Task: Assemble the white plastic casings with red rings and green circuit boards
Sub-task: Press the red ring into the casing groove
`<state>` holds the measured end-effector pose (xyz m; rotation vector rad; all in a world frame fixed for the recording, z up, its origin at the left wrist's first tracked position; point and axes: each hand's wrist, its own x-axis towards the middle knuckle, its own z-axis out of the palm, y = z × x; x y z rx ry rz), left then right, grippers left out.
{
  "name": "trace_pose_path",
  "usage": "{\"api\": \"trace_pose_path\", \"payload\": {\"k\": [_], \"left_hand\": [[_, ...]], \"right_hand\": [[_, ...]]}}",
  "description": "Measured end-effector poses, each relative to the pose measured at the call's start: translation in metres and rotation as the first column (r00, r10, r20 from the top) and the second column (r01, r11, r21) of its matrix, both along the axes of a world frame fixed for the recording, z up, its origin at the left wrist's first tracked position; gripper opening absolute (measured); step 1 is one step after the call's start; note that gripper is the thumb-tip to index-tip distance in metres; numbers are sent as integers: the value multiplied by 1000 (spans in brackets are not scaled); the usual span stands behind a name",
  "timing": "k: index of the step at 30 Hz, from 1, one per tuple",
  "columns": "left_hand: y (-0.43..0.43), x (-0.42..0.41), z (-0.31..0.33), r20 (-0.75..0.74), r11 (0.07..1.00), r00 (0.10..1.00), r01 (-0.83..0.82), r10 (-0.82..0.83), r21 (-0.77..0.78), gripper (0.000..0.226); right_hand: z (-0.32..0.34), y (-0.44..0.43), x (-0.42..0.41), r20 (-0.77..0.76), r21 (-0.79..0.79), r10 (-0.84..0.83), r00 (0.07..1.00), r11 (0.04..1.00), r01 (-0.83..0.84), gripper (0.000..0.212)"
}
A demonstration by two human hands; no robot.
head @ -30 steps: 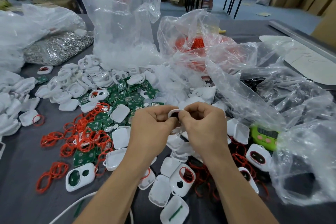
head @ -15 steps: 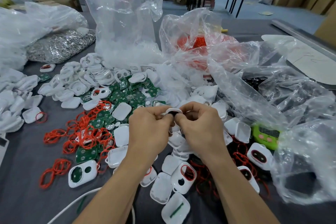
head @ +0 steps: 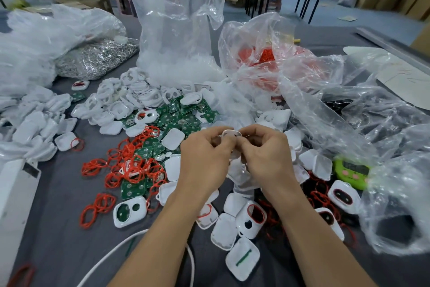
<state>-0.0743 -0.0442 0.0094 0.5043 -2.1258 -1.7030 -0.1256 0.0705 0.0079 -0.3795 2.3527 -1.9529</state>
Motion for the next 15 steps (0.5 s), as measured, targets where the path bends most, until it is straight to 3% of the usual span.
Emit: {"api": "trace_pose_path", "payload": {"k": [3, 5, 8, 10, 12, 15], "left_hand": [[-7, -3, 2, 42, 972, 997, 58, -69, 228, 32], [-11, -6, 3, 48, 940, 999, 3, -20, 342, 33], [-16, -9, 5, 29, 783, 998, -64, 58, 618, 23], [-20, -11, 7, 16, 663, 998, -57, 68, 746, 21], [-23, -14, 8, 1, 575, 998, -35, 58, 817, 21], [-27, -15, 9, -9, 538, 999, -11, 35, 843, 20]], "right_hand": [[7, -1, 0, -42, 70, 1, 999, 998, 2, 23], [12, 5, -4, -63, 144, -6, 998, 990, 15, 14], [22, 19, -29, -141, 345, -119, 983, 925, 161, 7], [28, 22, -59, -194, 545, -106, 975, 815, 197, 22], [33, 17, -91, -145, 709, -65, 987, 689, 150, 33], [34, 7, -127, -85, 927, 39, 996, 369, 65, 37]]}}
